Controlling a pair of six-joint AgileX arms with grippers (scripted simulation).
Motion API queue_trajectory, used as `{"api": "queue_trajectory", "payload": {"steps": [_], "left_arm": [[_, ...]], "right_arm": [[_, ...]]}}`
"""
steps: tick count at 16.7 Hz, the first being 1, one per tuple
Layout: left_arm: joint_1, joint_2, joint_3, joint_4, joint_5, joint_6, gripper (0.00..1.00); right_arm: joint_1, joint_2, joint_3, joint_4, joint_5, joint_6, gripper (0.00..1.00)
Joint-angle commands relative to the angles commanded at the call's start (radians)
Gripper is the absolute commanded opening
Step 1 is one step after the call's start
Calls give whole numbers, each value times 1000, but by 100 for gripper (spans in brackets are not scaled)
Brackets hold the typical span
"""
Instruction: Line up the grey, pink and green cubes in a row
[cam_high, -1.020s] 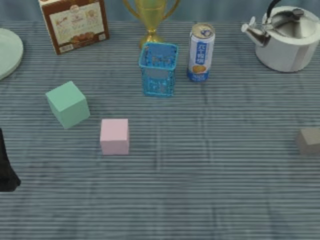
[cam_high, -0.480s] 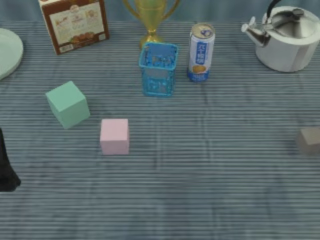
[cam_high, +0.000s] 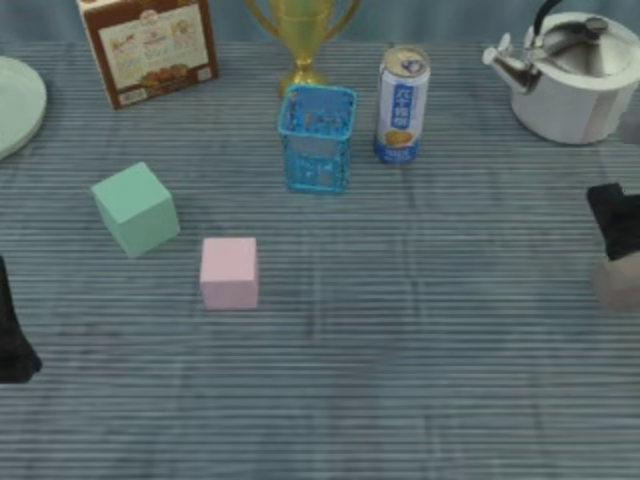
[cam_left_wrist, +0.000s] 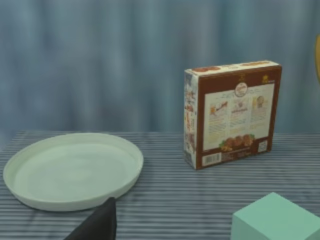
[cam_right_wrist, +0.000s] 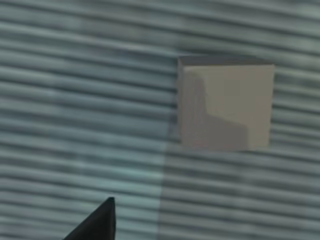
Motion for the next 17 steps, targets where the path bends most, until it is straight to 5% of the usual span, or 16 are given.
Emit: {"api": "queue_trajectory", "payload": {"steps": [11, 17], "left_arm": [[0, 0, 0, 0, 0, 0, 100], [0, 0, 0, 0, 0, 0, 100]], "right_arm": [[4, 176, 153, -86, -6, -5, 100], [9, 263, 43, 115, -5, -4, 100]]}}
